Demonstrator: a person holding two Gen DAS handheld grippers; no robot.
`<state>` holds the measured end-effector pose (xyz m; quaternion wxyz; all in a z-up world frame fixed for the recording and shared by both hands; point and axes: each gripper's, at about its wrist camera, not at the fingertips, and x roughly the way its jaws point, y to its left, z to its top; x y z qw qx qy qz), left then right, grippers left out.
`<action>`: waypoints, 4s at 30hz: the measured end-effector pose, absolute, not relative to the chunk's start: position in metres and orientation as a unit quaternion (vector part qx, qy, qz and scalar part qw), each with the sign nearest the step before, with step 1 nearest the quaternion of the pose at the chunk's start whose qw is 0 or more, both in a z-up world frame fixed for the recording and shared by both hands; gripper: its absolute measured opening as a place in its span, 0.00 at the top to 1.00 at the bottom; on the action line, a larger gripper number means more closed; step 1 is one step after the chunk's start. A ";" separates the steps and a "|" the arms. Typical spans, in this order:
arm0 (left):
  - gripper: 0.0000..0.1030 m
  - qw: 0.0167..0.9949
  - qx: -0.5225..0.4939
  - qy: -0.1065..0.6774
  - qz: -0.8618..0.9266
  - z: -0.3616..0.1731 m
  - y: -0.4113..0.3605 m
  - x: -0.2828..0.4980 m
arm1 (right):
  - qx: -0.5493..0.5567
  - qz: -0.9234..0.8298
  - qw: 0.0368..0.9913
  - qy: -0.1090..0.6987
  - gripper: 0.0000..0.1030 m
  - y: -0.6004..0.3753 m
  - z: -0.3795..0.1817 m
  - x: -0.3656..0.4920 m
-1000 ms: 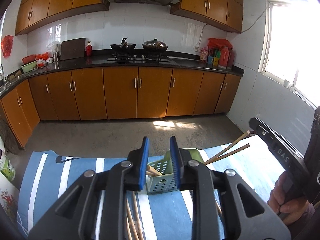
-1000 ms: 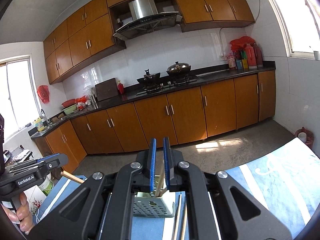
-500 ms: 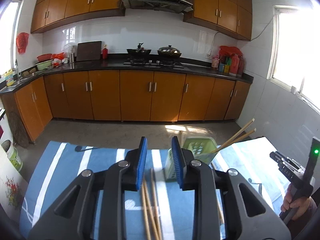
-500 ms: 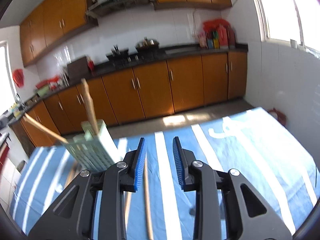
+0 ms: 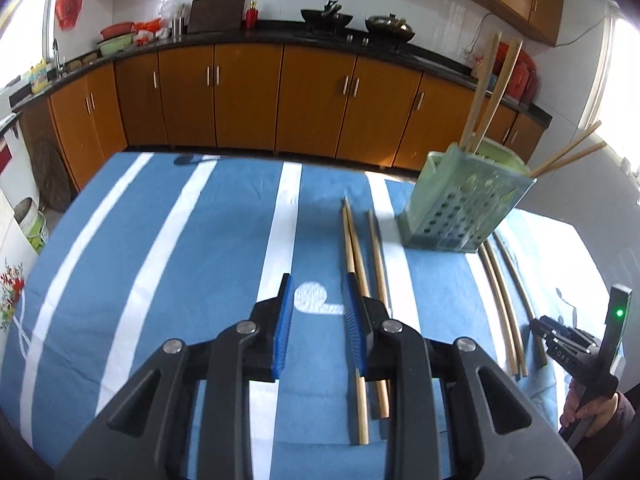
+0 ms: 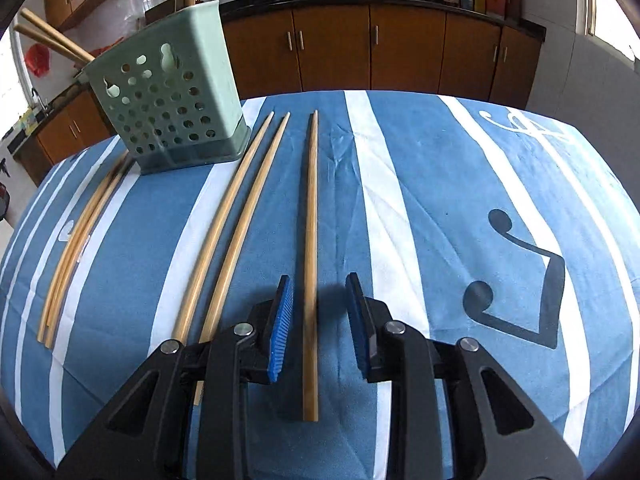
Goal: Organize utensils
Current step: 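Lower the right tool onto a chopstick and close it while the left tool grasps another, then lift both held chopsticks upright and carry them above the green holder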
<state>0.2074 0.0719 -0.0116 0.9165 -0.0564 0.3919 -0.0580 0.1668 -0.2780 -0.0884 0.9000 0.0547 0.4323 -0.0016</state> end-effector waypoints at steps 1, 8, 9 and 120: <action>0.74 0.915 -0.057 0.396 -0.060 -0.015 0.071 0.209 | 0.052 -0.003 0.901 0.431 0.87 -0.277 -0.090 0.166; 0.74 0.902 -0.058 0.421 -0.081 -0.041 0.060 0.215 | 0.082 -0.078 0.898 0.425 0.92 -0.313 -0.090 0.167; 0.74 0.899 -0.058 0.426 -0.087 -0.046 0.058 0.216 | 0.094 -0.094 0.895 0.425 0.92 -0.321 -0.091 0.166; 0.93 0.961 -0.069 0.254 -0.085 0.077 0.085 0.200 | 0.099 -0.112 0.889 0.432 0.75 -0.401 -0.083 0.096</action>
